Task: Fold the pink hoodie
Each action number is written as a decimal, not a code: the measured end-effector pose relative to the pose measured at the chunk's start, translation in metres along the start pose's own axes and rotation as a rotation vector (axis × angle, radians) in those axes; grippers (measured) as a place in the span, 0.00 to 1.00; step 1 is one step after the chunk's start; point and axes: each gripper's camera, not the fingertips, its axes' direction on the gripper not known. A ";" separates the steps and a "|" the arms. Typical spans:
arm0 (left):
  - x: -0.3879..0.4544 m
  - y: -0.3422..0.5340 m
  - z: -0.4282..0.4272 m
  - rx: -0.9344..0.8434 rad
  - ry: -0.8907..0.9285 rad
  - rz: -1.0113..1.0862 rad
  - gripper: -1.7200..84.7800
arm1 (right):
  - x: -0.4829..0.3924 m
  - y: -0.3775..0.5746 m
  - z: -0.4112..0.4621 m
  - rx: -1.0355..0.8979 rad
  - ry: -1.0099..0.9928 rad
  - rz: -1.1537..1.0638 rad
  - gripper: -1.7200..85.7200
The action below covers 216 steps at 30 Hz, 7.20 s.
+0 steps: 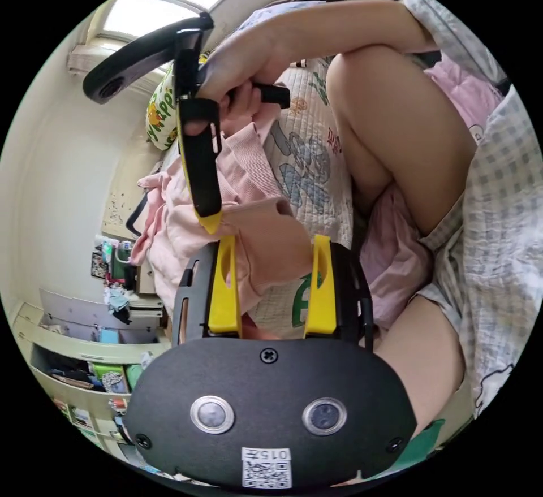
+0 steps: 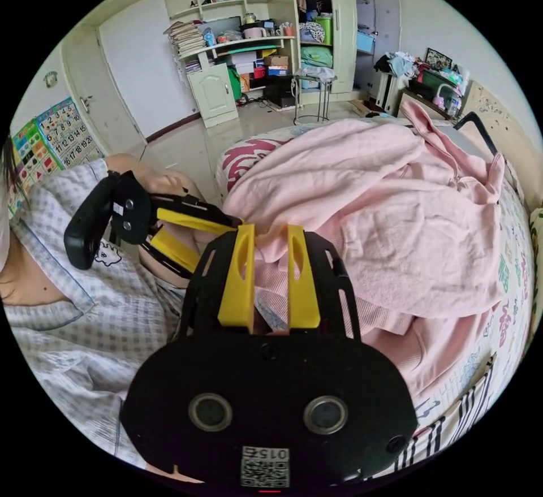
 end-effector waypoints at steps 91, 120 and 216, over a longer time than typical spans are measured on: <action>-0.129 0.165 -0.109 -0.071 0.012 -0.711 0.03 | 0.009 0.315 -0.094 0.281 0.303 0.544 0.01; -0.178 0.319 -0.103 0.145 0.232 -1.211 0.13 | 0.096 0.296 -0.083 0.272 0.193 0.665 0.11; -0.510 0.150 0.288 0.078 0.252 -1.217 0.11 | 0.528 -0.191 0.009 0.295 -0.056 0.297 0.12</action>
